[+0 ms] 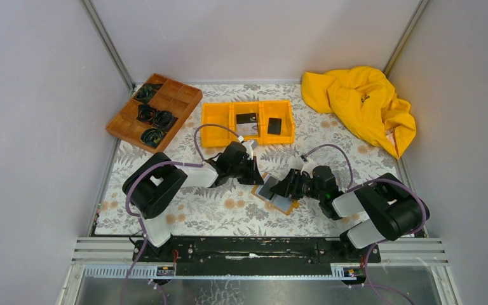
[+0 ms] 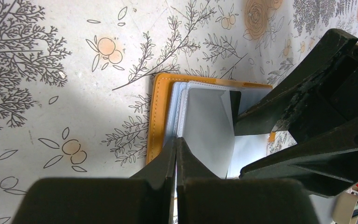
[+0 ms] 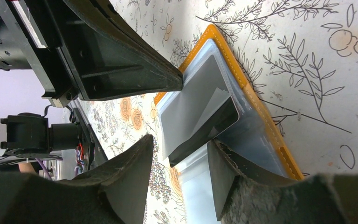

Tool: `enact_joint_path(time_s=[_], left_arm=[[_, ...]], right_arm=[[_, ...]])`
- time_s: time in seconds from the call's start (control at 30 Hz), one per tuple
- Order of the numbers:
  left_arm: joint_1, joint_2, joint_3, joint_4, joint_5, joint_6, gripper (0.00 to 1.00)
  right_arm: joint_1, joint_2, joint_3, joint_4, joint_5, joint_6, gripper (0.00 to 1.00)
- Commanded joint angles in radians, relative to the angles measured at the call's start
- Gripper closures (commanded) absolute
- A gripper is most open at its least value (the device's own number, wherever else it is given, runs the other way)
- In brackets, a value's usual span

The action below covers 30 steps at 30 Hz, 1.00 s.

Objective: Take the credit cards out of the card holder

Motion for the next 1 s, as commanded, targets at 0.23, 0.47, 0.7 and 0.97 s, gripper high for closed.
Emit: enact_joint_path(time_s=[0.23,0.47,0.7,0.97], left_arm=[[-0.026,0.025,0.000,-0.012,0.038,0.009,1.00],[-0.026,0.016,-0.005,-0.007,0.031,0.009,1.00],[-0.026,0.012,-0.008,-0.006,0.029,0.009,1.00],[-0.026,0.013,-0.009,-0.004,0.029,0.009,1.00]], right_arm=[[0.013,-0.047,0.021,0.061,-0.009,0.015,0.47],[-0.010,-0.047,0.013,0.052,0.011,0.032,0.51],[-0.040,-0.083,-0.020,0.088,0.015,0.048,0.54],[-0.060,-0.107,-0.027,0.067,0.020,0.049,0.63]])
